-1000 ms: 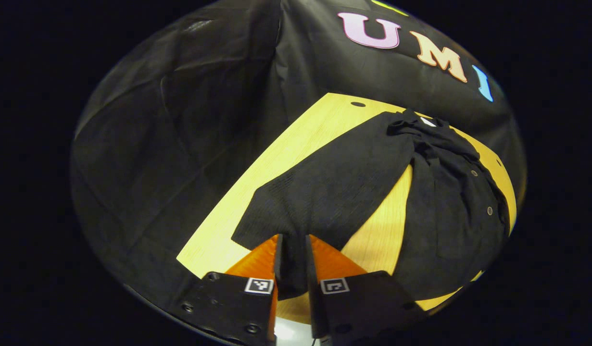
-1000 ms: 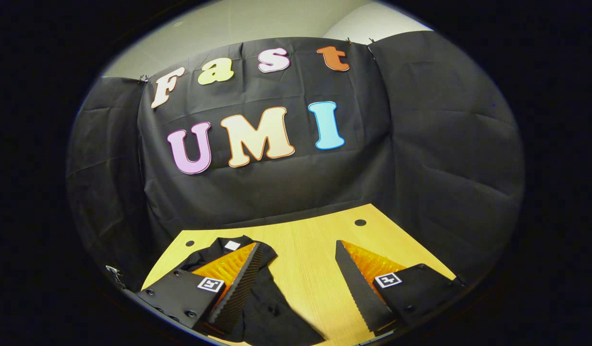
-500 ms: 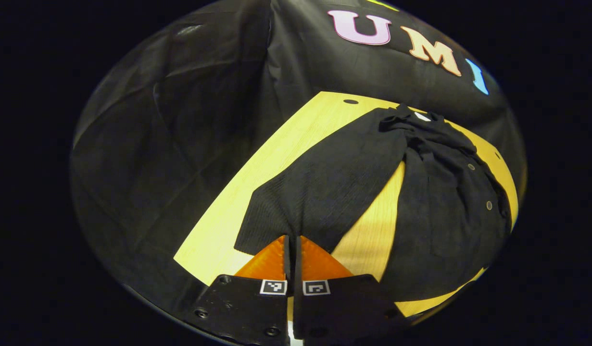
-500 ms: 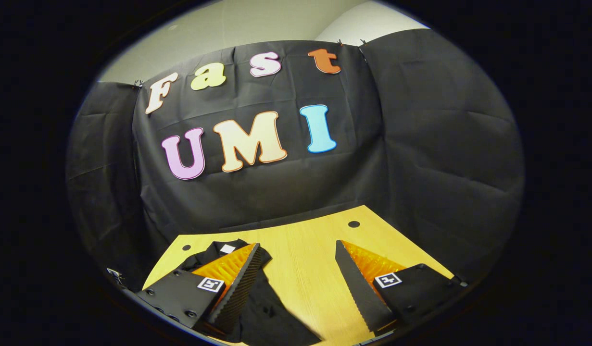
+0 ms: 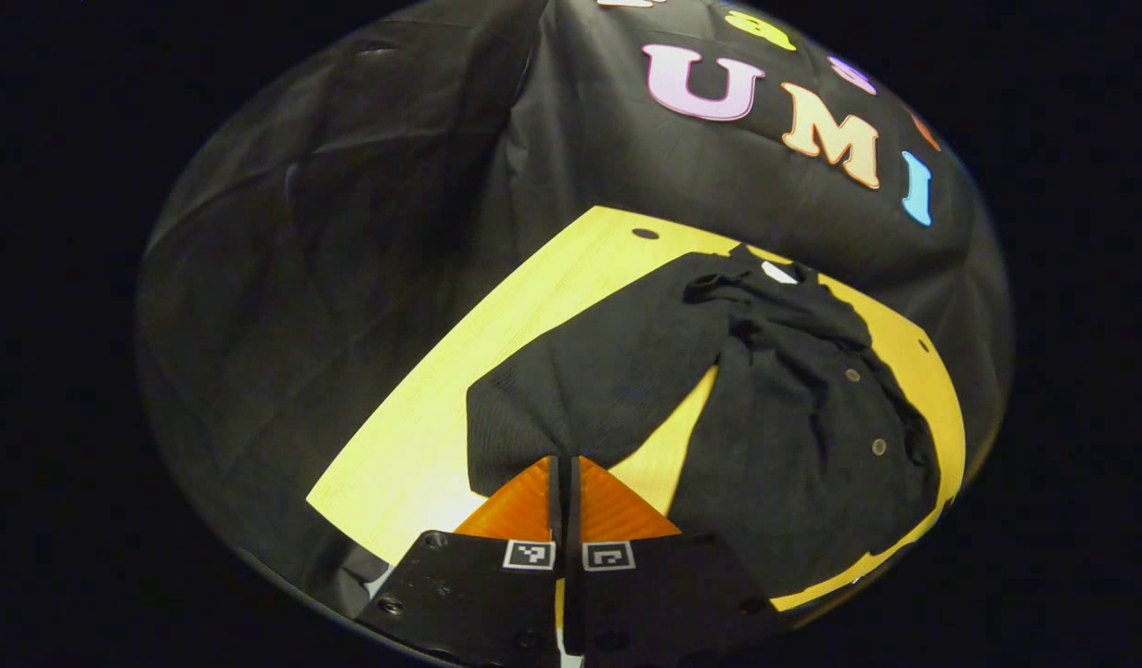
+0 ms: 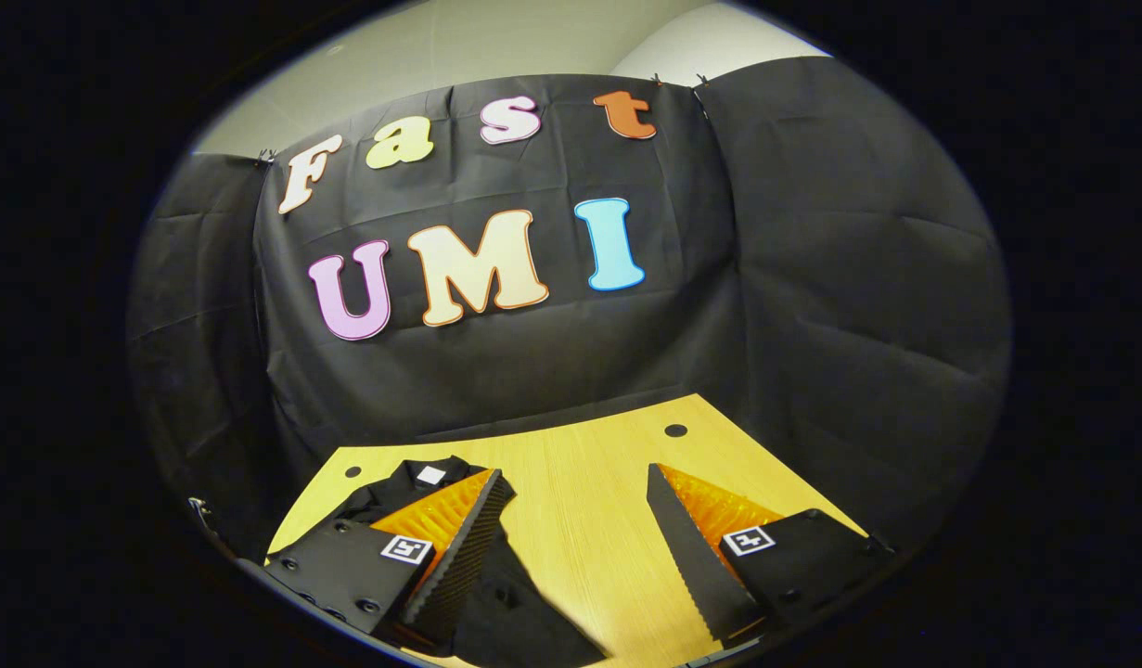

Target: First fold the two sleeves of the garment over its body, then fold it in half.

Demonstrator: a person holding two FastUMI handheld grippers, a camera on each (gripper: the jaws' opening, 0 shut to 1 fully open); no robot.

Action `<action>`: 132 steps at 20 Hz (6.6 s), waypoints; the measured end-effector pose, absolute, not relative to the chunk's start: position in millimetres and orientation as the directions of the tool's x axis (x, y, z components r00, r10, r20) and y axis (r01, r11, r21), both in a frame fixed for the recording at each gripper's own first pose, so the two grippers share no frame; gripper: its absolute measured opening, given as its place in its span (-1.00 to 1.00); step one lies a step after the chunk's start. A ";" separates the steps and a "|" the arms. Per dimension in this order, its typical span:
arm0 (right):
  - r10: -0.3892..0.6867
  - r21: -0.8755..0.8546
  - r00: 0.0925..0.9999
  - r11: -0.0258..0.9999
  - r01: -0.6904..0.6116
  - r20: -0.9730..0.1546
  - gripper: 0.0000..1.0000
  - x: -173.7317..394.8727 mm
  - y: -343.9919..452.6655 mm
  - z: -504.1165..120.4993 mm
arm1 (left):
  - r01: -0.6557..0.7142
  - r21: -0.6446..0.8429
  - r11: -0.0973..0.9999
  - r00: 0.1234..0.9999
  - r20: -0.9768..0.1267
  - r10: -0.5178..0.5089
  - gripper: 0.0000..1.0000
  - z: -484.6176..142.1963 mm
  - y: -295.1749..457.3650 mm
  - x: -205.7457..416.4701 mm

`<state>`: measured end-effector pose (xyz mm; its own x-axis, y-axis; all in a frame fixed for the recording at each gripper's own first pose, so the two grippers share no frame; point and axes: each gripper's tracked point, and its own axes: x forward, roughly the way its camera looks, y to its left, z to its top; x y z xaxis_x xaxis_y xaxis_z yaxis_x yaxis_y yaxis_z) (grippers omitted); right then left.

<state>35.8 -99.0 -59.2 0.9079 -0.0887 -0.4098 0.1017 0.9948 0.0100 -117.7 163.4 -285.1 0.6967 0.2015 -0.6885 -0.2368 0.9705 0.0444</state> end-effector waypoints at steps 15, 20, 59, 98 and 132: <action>-0.099 -0.002 0.889 0.994 0.110 -0.447 0.95 31.1 -114.2 -76.5 | 0.049 -0.037 0.998 0.834 -0.548 -0.062 -1.00 -214.1 28.9 34.8; -0.089 0.018 0.883 0.994 0.110 -0.460 0.95 36.8 -112.0 -86.6 | 0.140 -0.069 0.988 0.844 -0.514 -0.156 -1.00 -201.1 -17.1 74.2; -0.066 0.049 0.835 0.993 0.111 -0.546 0.95 48.2 -129.2 -140.5 | 0.435 -0.154 0.887 0.722 -0.530 -0.445 -1.00 -298.9 -276.1 177.0; 0.207 0.161 0.665 0.978 -0.131 -0.718 0.96 -56.4 -49.6 -291.9 | 0.172 0.017 0.985 0.793 -0.595 -0.128 0.90 -282.7 -25.6 -10.5; 0.027 -0.102 0.509 0.969 -0.224 -0.860 0.86 -113.9 -78.3 -398.6 | 0.132 0.120 0.984 0.562 -0.827 0.025 0.87 -342.2 58.3 -205.3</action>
